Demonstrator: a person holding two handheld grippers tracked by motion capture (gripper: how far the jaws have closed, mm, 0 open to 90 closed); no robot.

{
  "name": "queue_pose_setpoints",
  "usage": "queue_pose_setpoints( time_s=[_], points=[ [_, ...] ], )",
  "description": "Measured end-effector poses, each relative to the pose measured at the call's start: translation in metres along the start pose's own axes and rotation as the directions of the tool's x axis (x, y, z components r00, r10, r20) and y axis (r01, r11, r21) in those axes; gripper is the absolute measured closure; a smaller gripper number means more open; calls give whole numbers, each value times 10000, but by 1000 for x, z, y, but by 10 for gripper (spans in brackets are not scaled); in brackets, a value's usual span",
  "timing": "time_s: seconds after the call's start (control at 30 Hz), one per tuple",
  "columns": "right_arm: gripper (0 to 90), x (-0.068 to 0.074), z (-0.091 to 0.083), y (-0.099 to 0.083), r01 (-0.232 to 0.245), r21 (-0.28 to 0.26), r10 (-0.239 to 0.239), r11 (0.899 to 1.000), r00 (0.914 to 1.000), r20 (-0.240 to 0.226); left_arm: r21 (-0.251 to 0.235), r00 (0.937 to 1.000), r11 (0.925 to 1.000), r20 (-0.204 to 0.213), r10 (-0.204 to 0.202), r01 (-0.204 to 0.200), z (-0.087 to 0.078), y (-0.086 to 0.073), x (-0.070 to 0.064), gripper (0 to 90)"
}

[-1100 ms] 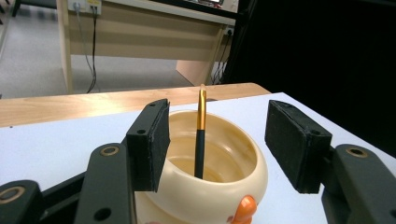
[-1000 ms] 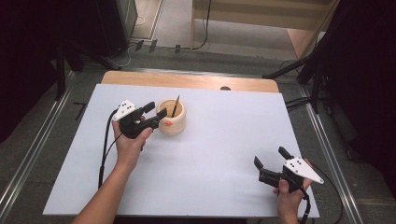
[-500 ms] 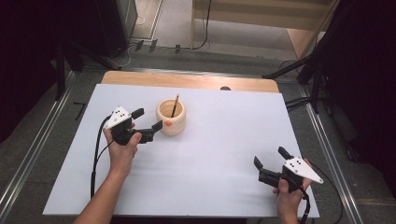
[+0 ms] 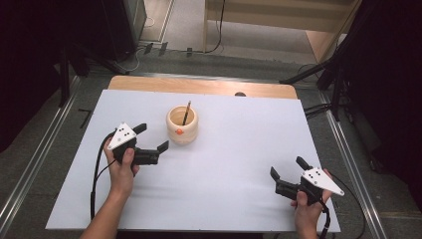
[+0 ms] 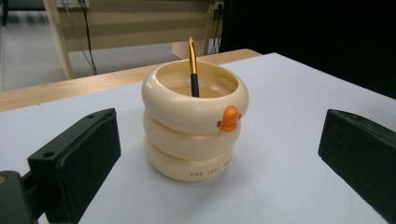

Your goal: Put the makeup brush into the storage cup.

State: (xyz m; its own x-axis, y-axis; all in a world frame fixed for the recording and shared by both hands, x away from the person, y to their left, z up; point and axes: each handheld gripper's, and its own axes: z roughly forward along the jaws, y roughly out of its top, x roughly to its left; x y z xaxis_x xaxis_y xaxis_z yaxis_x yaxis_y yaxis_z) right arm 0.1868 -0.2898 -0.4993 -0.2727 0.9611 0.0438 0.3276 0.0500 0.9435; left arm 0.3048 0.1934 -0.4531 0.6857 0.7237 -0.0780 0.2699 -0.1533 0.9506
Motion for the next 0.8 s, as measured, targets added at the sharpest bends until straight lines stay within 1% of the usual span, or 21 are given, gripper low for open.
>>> queue_pose_setpoints(
  time_s=[0.1, 0.17, 0.23, 0.33, 0.53, 0.8],
  points=[
    [40, 0, 0, 0, -28, 11, 28, 10000, 10000, -1, 108, 9999, 9999, -74, -95, 96, -6, -4, 1, 0],
    [40, 1, 0, 0, -2, 6, 2, 10000, 10000, -8, 205, 9997, 9998, -256, -63, 68, -10, -7, 1, 0],
    [40, 1, 0, 0, -3, -2, 3, 10000, 10000, -15, 238, 9994, 9997, -336, -57, 65, -15, -10, 2, 0],
    [39, 1, 0, 0, -19, 9, 19, 10000, 10000, -21, 225, 9987, 9995, -471, -192, 203, -22, -15, 4, 0],
    [40, 2, 1, 0, 37, 21, -37, 10000, 10000, -54, 266, 9962, 9992, -829, -268, 291, -33, -23, 10, 0],
    [40, 4, 2, 0, 41, 39, -41, 10000, 10000, -63, 278, 9934, 9989, -1091, -344, 377, -47, -31, 15, 0]
  ],
)
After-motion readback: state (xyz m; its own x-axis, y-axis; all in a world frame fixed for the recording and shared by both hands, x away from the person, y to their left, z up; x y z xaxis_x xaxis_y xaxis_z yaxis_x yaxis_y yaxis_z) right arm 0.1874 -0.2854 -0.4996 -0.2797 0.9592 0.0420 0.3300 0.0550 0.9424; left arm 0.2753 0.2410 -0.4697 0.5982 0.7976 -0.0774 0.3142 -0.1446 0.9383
